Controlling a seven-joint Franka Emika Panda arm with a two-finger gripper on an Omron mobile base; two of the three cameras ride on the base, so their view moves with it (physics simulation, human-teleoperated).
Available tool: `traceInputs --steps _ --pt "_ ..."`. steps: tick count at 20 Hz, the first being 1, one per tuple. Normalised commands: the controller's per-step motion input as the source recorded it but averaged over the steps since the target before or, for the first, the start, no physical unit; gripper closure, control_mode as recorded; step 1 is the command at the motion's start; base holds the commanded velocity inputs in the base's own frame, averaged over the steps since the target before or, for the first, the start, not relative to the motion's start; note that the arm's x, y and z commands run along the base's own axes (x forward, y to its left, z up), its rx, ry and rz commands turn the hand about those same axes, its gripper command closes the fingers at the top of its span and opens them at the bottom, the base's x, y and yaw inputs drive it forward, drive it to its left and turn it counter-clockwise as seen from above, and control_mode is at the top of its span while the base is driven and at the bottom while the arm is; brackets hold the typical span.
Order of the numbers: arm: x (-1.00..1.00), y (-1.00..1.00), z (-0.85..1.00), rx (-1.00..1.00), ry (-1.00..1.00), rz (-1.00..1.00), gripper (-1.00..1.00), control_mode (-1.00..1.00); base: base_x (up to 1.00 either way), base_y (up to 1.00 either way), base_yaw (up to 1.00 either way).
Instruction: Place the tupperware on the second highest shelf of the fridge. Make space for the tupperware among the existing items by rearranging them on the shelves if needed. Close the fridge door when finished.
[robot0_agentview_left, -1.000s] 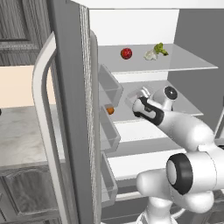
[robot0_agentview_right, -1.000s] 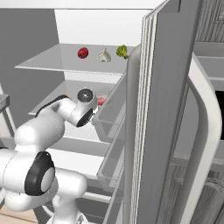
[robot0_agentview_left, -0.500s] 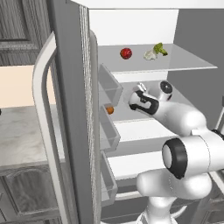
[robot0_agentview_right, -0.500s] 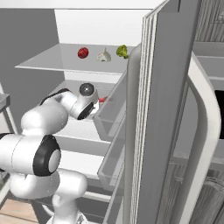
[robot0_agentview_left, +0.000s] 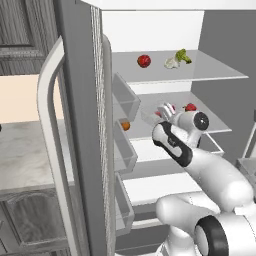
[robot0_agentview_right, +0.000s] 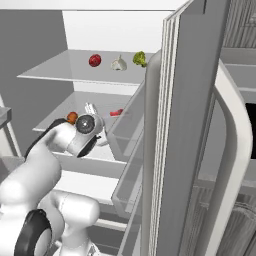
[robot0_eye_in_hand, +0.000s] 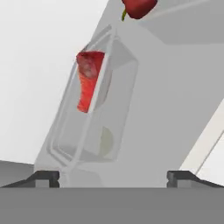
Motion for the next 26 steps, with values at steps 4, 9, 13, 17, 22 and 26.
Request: traceInputs --steps 4,9,13,17,22,26 --pt "-0.99 0.00 0.99 -0.04 0.01 0.01 -1.00 -1.00 0.00 0.00 0.00" --pt "-1.00 -0.12 0.95 -0.15 0.19 0.12 -1.00 -1.00 0.00 0.00 0.00" --pt "-0.97 -0.05 0.48 -0.19 0.20 0.21 -1.00 -1.00 0.00 0.00 0.00" --pt "-0.84 0.00 0.18 -0.31 0.28 0.27 -1.00 -1.00 0.00 0.00 0.00" --pt "-0.66 0.08 0.17 -0.41 0.35 0.23 -1.00 -1.00 0.00 0.00 0.00" --pt "-0.46 0.03 0.05 -0.21 0.06 0.22 -1.00 -1.00 0.00 0.00 0.00"
